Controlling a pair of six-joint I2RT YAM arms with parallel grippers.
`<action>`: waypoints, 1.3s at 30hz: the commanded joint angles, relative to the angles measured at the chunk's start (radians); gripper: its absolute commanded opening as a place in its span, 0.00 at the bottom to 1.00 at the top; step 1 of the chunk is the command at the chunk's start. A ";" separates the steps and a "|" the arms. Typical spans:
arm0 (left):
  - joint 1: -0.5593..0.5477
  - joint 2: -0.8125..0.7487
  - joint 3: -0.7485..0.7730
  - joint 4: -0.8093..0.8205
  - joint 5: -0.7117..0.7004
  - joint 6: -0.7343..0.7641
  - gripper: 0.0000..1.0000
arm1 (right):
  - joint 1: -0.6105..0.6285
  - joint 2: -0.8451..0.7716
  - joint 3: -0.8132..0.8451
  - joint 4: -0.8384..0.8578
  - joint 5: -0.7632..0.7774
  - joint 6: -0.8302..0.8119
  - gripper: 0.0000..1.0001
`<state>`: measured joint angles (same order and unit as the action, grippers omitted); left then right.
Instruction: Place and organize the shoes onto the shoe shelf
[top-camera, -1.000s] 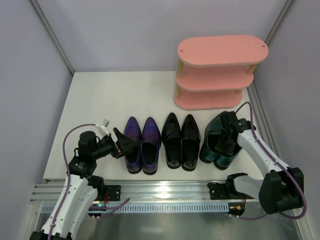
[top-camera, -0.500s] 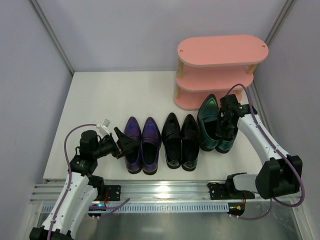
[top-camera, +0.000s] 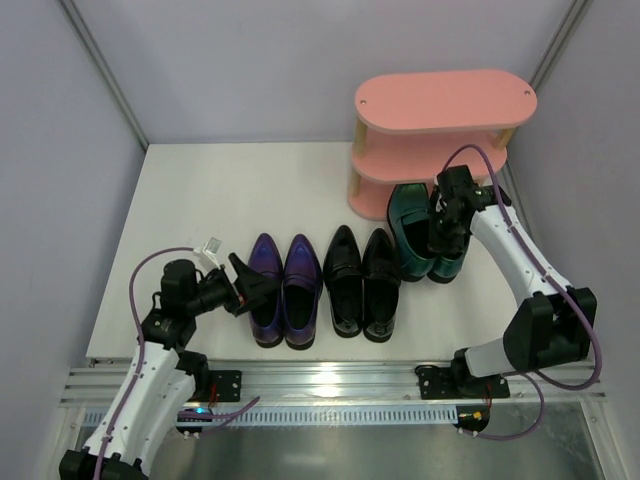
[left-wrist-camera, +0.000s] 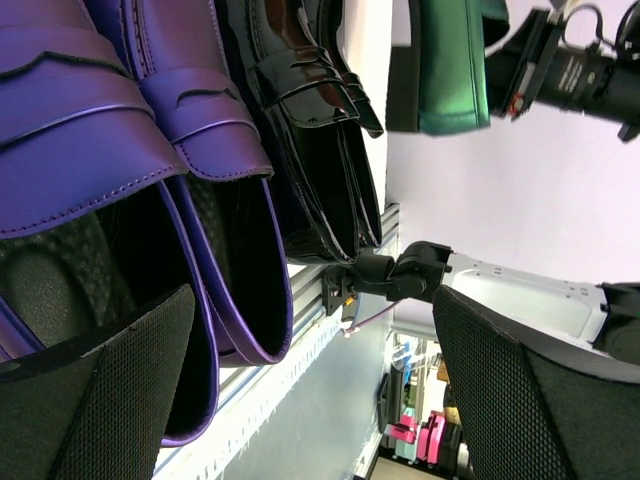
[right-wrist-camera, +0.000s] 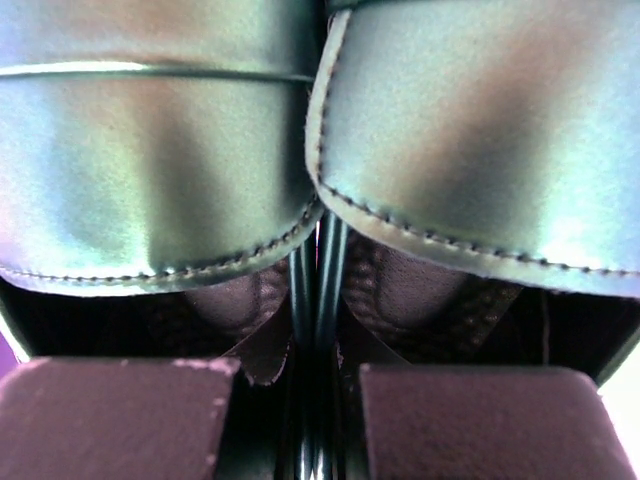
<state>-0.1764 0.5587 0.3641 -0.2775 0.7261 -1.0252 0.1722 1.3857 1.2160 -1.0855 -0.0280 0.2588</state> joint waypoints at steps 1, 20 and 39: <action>0.000 0.007 0.001 0.064 0.019 -0.009 1.00 | 0.003 0.051 0.118 0.148 0.013 -0.026 0.04; -0.002 -0.029 0.015 0.040 0.021 -0.004 1.00 | -0.025 0.331 0.342 0.355 0.214 -0.161 0.04; -0.002 -0.075 0.030 -0.026 0.003 0.004 1.00 | -0.053 0.371 0.203 0.601 0.125 -0.064 0.04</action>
<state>-0.1764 0.4984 0.3641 -0.2985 0.7258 -1.0241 0.1307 1.8252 1.4536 -0.6830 0.0692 0.1356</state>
